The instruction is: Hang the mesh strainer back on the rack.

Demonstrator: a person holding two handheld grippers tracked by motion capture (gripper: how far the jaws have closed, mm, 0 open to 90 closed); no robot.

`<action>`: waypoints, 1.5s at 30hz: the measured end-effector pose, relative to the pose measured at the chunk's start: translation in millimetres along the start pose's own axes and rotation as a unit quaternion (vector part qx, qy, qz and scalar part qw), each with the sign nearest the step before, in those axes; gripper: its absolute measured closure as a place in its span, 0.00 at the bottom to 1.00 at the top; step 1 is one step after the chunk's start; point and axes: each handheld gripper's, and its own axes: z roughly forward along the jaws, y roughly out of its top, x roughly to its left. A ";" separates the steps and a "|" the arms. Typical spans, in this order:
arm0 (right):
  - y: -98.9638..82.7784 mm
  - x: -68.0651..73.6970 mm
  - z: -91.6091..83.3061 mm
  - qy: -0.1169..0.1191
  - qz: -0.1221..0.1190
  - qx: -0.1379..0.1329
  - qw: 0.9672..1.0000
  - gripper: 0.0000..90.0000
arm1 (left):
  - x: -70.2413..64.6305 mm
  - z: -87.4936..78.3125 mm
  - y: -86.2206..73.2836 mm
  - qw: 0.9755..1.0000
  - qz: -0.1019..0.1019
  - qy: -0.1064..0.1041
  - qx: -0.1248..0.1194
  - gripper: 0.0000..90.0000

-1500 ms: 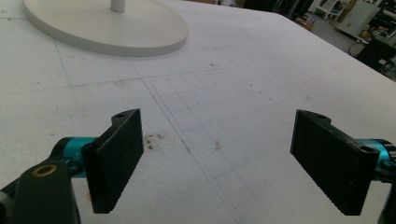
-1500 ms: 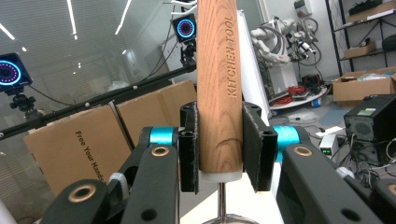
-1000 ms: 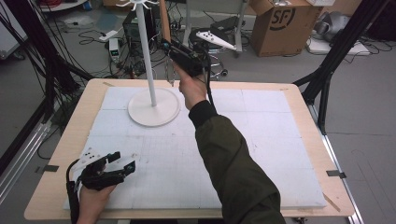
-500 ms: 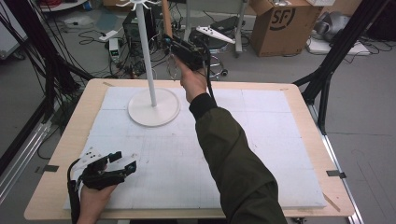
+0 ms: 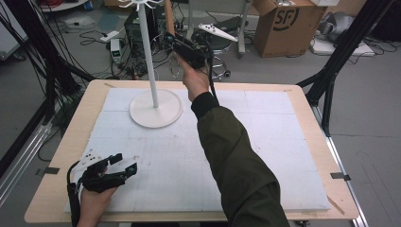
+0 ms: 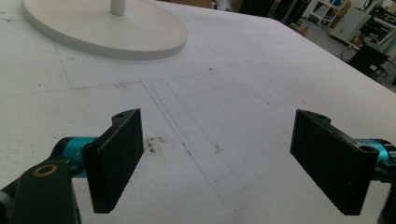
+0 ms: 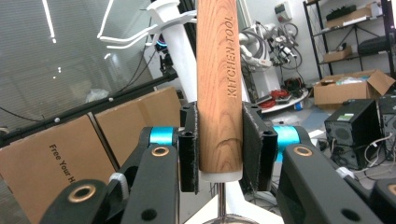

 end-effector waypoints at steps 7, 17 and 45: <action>-0.9 -4.5 2.1 -0.001 0.002 0.010 1.000 0.78 | -0.1 0.0 0.0 1.000 0.001 0.001 0.001 0.20; -1.8 -0.3 7.7 0.005 -0.002 0.017 1.000 0.78 | 0.9 -0.9 0.1 1.000 -0.001 0.001 0.000 0.20; -14.2 12.2 15.3 0.000 -0.029 0.054 0.998 0.71 | -1.2 -1.9 0.4 1.000 -0.003 -0.002 -0.003 0.20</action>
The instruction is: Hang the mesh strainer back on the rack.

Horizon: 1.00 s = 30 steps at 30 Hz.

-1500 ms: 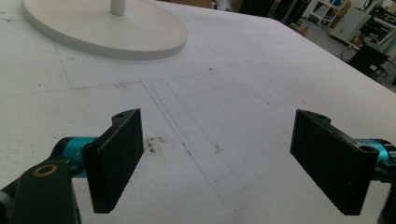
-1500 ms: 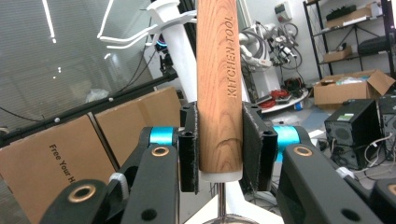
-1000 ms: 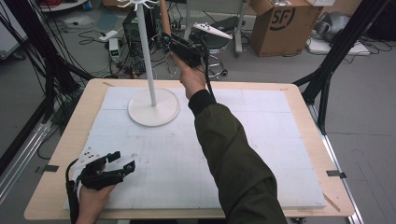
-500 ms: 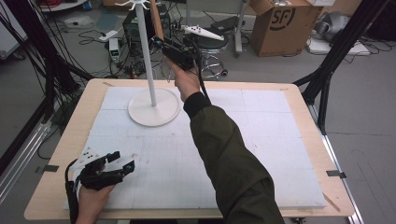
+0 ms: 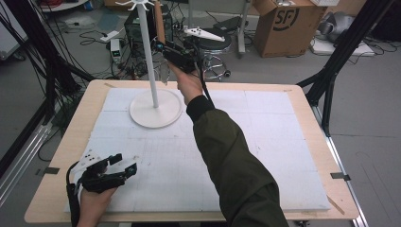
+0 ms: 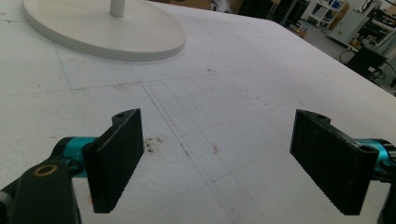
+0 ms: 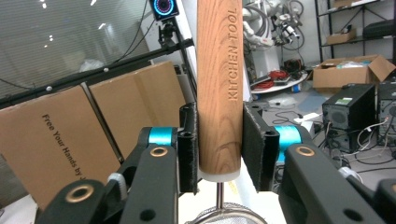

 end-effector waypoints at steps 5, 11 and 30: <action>-3.0 -2.9 -3.0 -0.026 0.019 0.011 0.999 0.37 | -1.0 -0.4 0.2 1.000 0.000 -0.001 -0.001 0.20; -9.0 -1.9 -14.5 -0.024 0.010 0.015 1.000 0.29 | -2.0 0.6 0.1 1.000 0.006 -0.001 0.003 0.20; -43.0 3.7 -77.2 -0.025 0.002 0.026 0.999 0.19 | -10.7 4.3 -0.3 1.000 0.021 -0.003 0.009 0.20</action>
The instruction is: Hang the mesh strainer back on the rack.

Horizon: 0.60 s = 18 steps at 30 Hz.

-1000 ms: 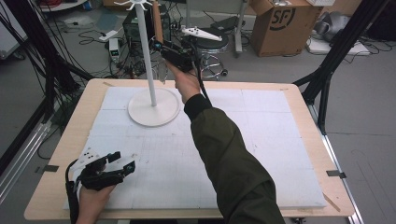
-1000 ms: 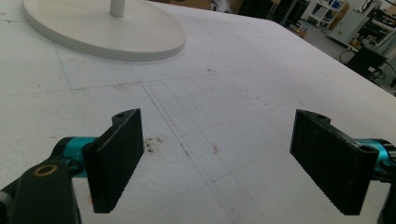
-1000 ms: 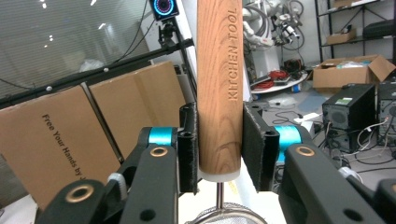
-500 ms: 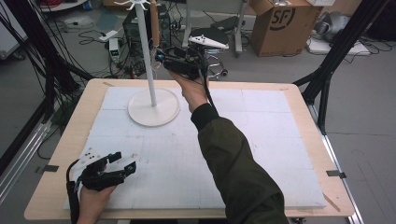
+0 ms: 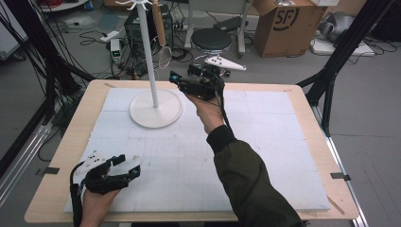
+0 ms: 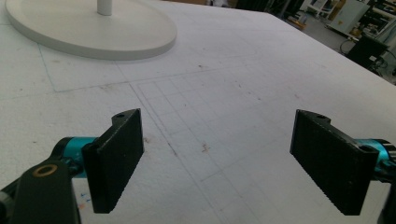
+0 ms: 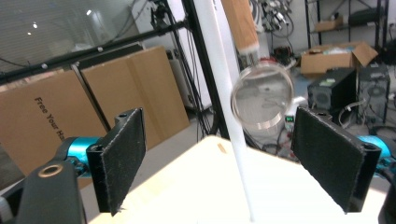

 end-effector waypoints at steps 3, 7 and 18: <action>-9.2 -2.0 -10.2 -0.007 -0.005 0.002 1.000 0.19 | -1.2 -0.6 0.4 1.000 0.002 0.000 -0.002 0.20; -17.0 -3.3 -22.3 -0.010 -0.006 0.008 1.000 0.19 | -2.1 0.6 0.9 1.000 0.004 -0.003 -0.003 0.20; -24.3 1.6 -49.5 -0.016 -0.014 0.007 1.000 0.19 | -5.8 1.9 1.0 1.000 0.012 -0.004 -0.002 0.20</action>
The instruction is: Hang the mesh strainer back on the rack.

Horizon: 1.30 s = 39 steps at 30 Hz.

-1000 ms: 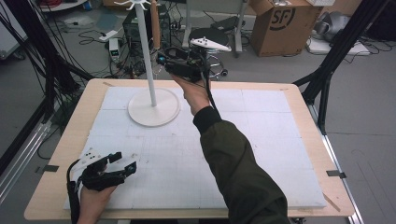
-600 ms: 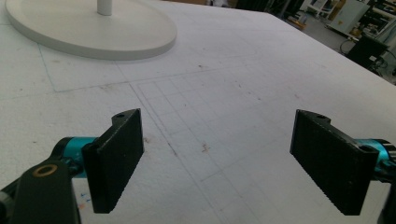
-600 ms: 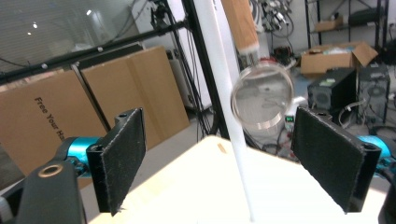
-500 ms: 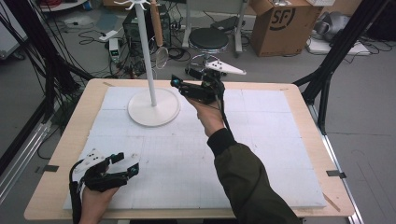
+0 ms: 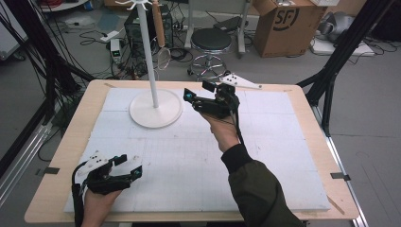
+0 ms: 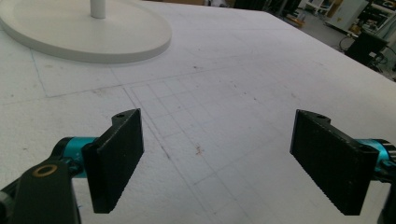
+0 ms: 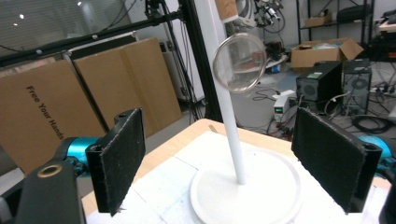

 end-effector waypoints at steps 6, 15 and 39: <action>-4.6 2.7 -11.8 -0.004 -0.008 -0.001 1.000 0.19 | -2.2 0.8 1.0 1.000 0.003 -0.002 0.001 0.20; -18.6 1.1 -36.1 -0.006 -0.011 0.006 1.000 0.19 | -9.3 2.5 2.8 1.000 0.011 -0.014 0.000 0.20; -71.7 -29.2 -129.7 -0.036 0.016 0.010 0.999 0.19 | -8.8 8.0 3.6 1.000 0.013 -0.027 -0.005 0.19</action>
